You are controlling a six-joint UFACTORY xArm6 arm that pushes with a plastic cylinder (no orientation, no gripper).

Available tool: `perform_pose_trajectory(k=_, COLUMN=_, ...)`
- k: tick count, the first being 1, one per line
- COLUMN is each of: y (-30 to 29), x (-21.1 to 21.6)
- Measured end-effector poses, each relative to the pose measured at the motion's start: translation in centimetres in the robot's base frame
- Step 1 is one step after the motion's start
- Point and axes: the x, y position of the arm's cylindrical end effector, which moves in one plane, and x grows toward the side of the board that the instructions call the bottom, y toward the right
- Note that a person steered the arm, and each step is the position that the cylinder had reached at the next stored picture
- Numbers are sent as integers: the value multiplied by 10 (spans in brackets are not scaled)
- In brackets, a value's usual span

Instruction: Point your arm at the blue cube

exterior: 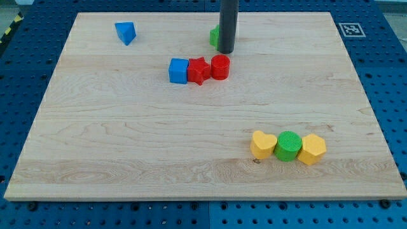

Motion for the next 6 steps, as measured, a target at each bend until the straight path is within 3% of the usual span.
perform_pose_trajectory(k=3, y=-8, x=1)
perform_pose_trajectory(k=5, y=-97, x=12)
perform_pose_trajectory(k=6, y=-69, x=36)
